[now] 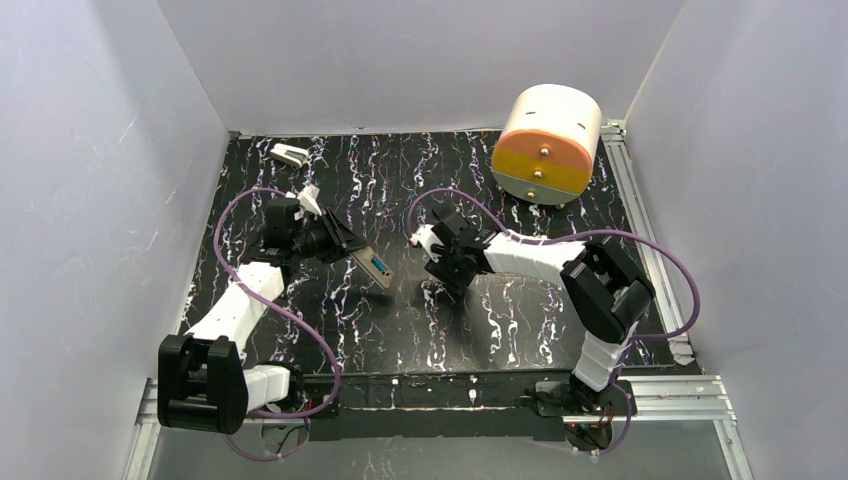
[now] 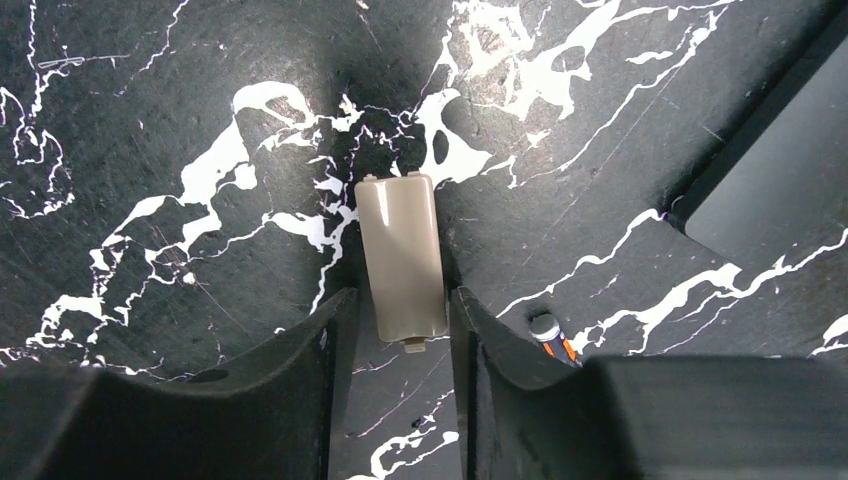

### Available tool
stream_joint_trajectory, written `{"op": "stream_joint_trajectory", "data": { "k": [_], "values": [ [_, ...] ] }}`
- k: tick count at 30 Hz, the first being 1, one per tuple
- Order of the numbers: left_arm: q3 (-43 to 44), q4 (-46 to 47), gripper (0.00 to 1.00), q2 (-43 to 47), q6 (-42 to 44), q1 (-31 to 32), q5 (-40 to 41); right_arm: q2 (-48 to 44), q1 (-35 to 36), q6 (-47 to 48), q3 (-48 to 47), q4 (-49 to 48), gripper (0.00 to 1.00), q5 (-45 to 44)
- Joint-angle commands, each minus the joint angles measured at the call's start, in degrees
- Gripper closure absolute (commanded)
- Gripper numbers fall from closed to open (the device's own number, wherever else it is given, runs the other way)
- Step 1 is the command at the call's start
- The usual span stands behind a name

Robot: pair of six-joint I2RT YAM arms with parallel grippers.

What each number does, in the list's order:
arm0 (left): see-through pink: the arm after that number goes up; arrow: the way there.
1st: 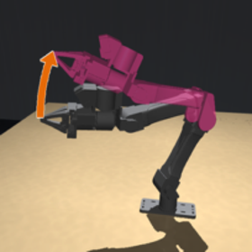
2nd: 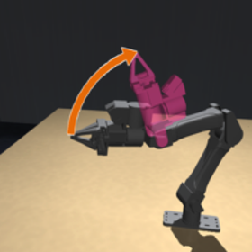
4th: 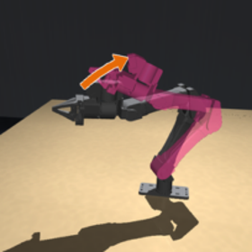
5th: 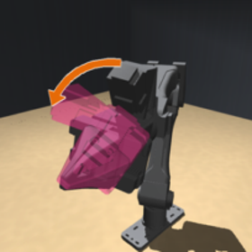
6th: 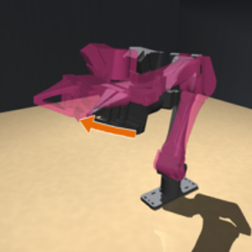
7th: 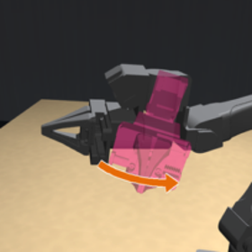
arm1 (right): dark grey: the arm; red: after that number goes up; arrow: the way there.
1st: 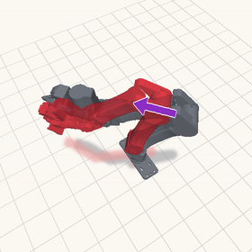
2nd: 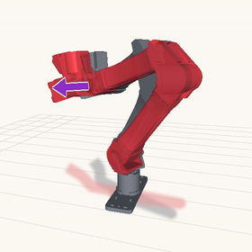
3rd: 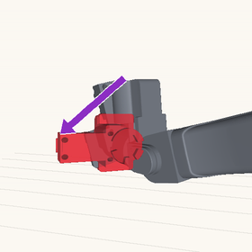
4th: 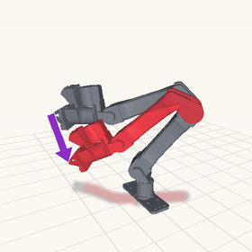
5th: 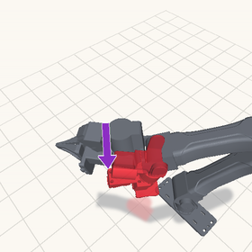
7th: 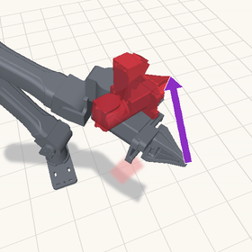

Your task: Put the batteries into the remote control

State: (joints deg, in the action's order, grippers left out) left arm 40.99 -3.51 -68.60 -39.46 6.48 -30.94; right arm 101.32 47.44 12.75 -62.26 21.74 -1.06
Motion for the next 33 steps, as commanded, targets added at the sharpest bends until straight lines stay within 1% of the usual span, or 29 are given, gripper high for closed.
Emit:
{"op": "stream_joint_trajectory", "data": {
  "k": [1, 4, 6, 10, 13, 15, 17, 21, 23, 26, 30, 33],
  "values": [
    [1.6, -0.1, 1.0, 0.6, 0.2, -0.3, -2.0, 3.0, 0.5, 0.2, -1.8, 6.1, 0.56, 0.6],
    [1.6, -0.1, 1.0, 0.6, 0.3, -0.3, -1.9, 2.8, 0.7, 0.2, -1.4, 5.9, 0.58, 0.1],
    [1.5, -0.1, 1.0, 0.5, 0.2, -0.4, -1.9, 2.2, 0.8, -0.1, -1.1, 5.1, 0.62, -1.2],
    [1.1, 0.5, 1.0, 0.3, -0.2, -0.4, -2.4, -0.4, 0.8, -0.8, 0.1, 1.4, 0.72, -2.5],
    [0.4, 3.1, 1.0, -0.3, -1.4, -0.3, -4.6, -3.5, 0.8, -2.4, 1.6, -2.3, 0.77, -2.3],
    [-0.6, 6.4, 1.0, -0.9, -3.4, -0.3, -6.6, -5.9, 0.8, -3.6, 2.6, -4.7, 0.78, -1.7],
    [-0.7, 7.2, 1.0, -1.9, -4.4, 0.1, -7.6, -8.5, 0.8, -5.0, 3.5, -6.7, 0.79, -0.8],
    [-0.6, 7.9, 1.0, -2.6, -4.5, 1.6, -7.4, -14.4, 0.8, -9.4, 5.6, -10.4, 0.79, 0.7],
    [-0.7, 9.0, 1.0, -2.8, -4.5, 2.7, -7.1, -17.5, 0.8, -11.6, 6.2, -11.5, 0.78, 3.1],
    [-2.4, 15.0, 1.0, -3.2, -6.8, 4.7, -7.6, -21.7, 0.8, -16.6, 7.3, -13.9, 0.79, 5.8],
    [-8.0, 29.0, 1.0, -3.5, -14.5, 7.6, -7.6, -26.4, 0.8, -22.9, 8.6, -16.1, 0.78, 11.6],
    [-9.8, 32.6, 1.0, -3.9, -16.6, 8.4, -7.4, -28.6, 0.9, -25.1, 8.8, -15.2, 0.77, 13.4]
  ]
}}
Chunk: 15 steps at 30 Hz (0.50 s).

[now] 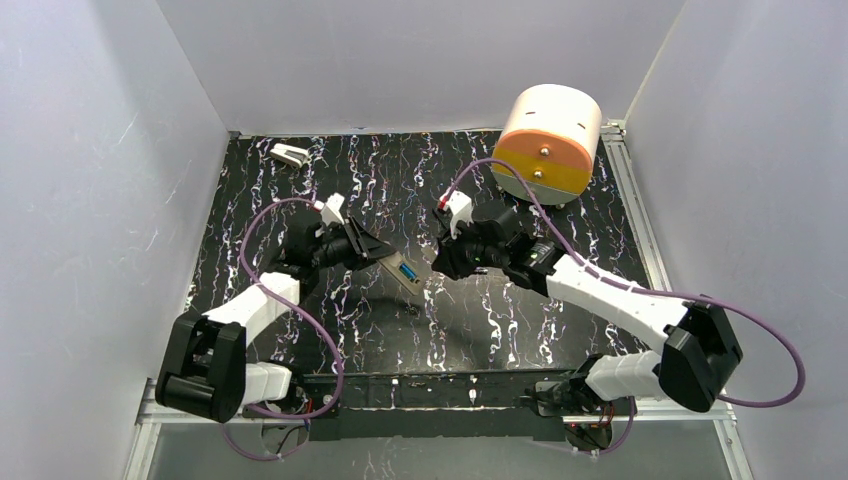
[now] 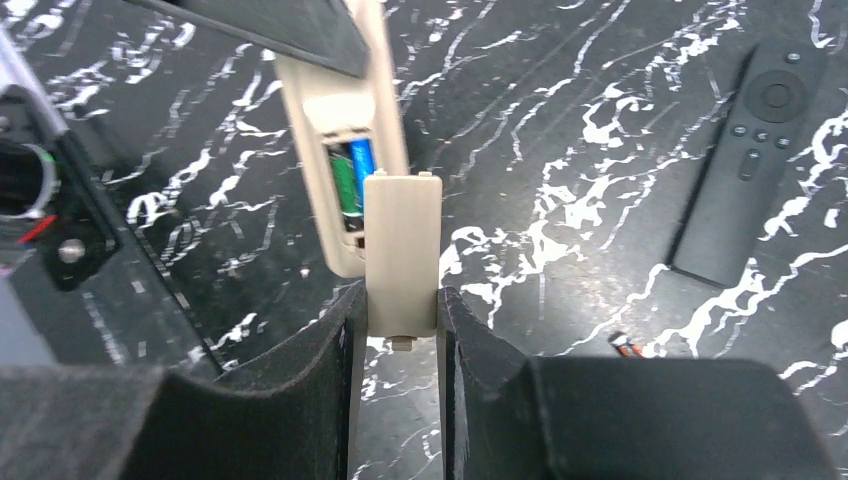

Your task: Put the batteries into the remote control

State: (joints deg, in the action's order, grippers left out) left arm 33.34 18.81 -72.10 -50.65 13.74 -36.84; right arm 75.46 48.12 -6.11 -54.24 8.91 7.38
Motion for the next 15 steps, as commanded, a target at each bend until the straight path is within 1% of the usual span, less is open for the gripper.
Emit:
{"op": "stream_joint_trajectory", "data": {
  "k": [1, 3, 8, 15],
  "values": [
    [-2.3, 10.6, 1.0, -0.5, -5.8, 1.2, -1.6, -3.0, 0.3, -6.3, 0.5, -1.5, 0.77, 5.4],
    [-2.6, 11.9, 1.0, -0.7, -6.8, 1.3, -2.4, -3.2, 0.5, -5.6, -0.4, 0.0, 0.76, 5.9],
    [-2.8, 13.5, 1.0, -1.8, -9.0, 1.6, -4.6, 0.0, 1.8, -3.5, -4.1, 4.1, 0.76, 5.4],
    [-2.7, 13.5, 1.0, -2.5, -8.1, 1.6, -6.4, 4.0, 4.7, -1.6, -9.3, 8.4, 0.76, 2.3]
  ]
}}
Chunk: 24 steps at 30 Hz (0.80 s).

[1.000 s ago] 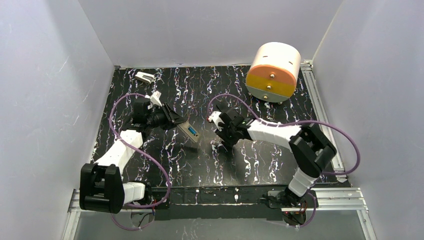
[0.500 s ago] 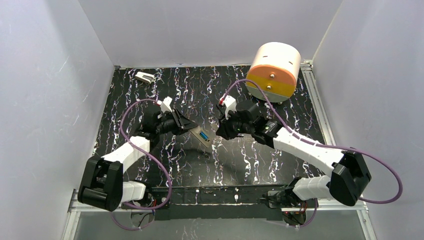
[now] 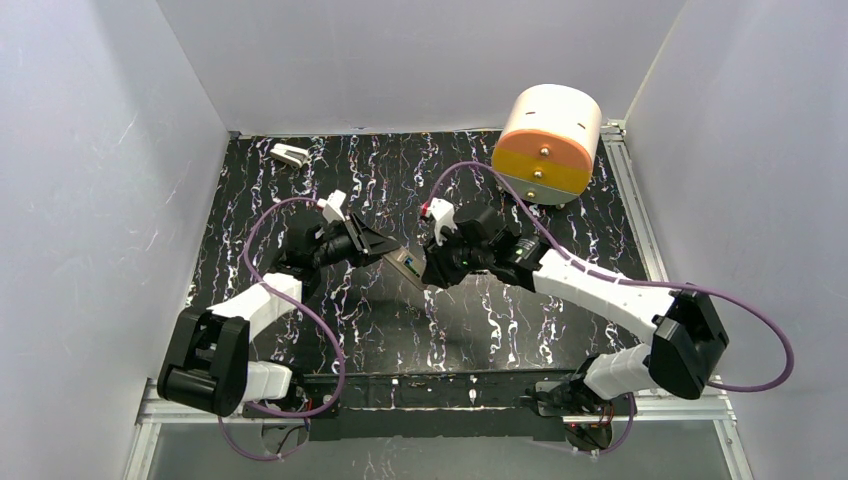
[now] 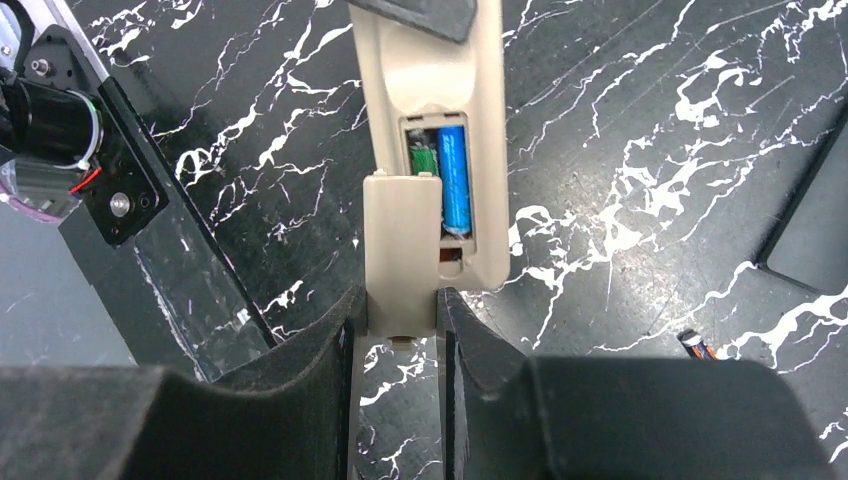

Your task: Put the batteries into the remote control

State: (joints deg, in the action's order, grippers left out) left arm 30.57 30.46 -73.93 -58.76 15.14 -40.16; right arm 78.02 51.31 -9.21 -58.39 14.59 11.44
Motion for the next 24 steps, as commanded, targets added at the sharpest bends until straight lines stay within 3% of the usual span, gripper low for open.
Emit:
{"op": "stream_joint_trajectory", "data": {
  "k": [1, 15, 24],
  "values": [
    [0.2, 1.9, 1.0, -0.8, 0.2, 0.2, -3.3, 1.9, 2.0, 1.7, -5.7, 3.4, 0.76, -2.4],
    [0.2, 2.0, 1.0, -0.2, 1.7, 0.2, -5.4, 7.3, 7.0, 4.7, -11.3, 9.4, 0.76, -14.2],
    [0.3, 1.9, 1.0, -0.1, 2.5, 0.2, -6.6, 8.2, 7.5, 4.9, -11.8, 9.7, 0.76, -16.2]
  ]
}}
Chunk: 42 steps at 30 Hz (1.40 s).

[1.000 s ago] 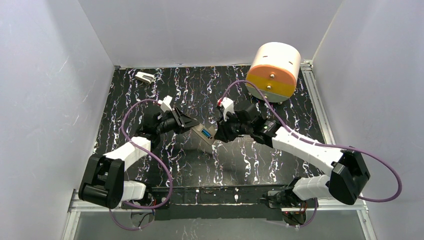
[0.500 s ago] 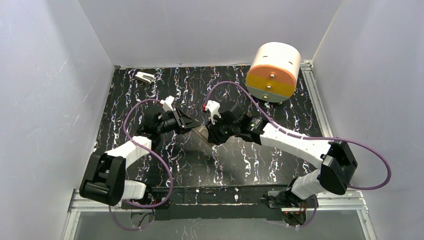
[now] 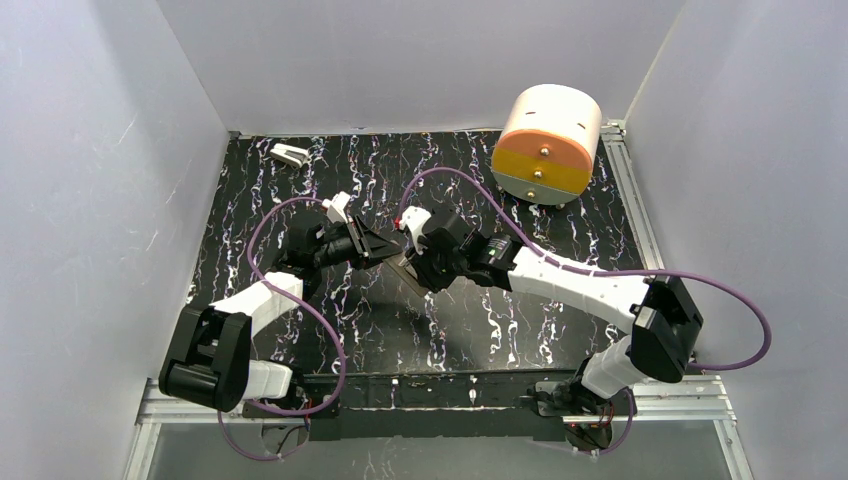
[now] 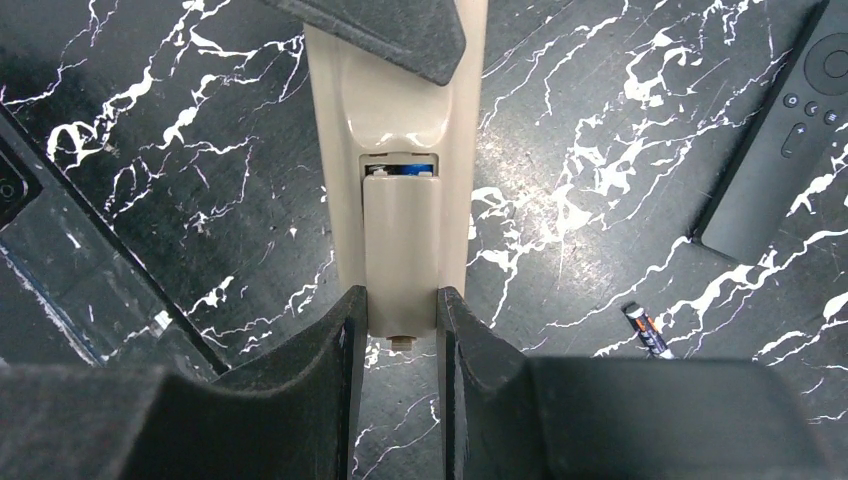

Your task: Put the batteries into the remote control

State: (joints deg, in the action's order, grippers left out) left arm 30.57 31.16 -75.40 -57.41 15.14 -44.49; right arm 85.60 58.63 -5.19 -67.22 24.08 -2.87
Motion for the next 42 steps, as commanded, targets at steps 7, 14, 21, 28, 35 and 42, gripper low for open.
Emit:
{"op": "stream_joint_trajectory", "data": {
  "k": [7, 14, 21, 28, 35, 42],
  "values": [
    [0.8, 1.3, 1.0, 0.9, 1.5, 0.2, -3.7, 0.8, 0.4, 1.4, -2.8, -0.4, 0.76, 0.5],
    [1.1, 1.2, 1.0, 0.8, 1.5, 0.2, -4.1, 1.4, 0.7, 1.3, -3.1, -0.5, 0.76, 2.0],
    [0.9, 1.2, 1.0, 1.1, 1.7, 0.2, -4.2, 1.8, 0.8, 0.6, -3.8, 0.1, 0.76, 2.3],
    [0.9, 1.8, 1.0, 0.9, 1.6, 0.2, -6.3, 4.8, 0.8, -1.7, -8.4, 4.1, 0.74, 2.4],
    [0.4, 5.2, 1.0, 0.1, -1.7, 0.2, -7.8, 7.0, 0.8, -2.7, -11.9, 8.5, 0.71, 5.7],
    [1.5, 7.3, 1.0, -1.3, -6.5, 0.2, -10.9, 7.7, 0.8, -2.8, -14.2, 12.0, 0.66, 4.1]
  ]
}}
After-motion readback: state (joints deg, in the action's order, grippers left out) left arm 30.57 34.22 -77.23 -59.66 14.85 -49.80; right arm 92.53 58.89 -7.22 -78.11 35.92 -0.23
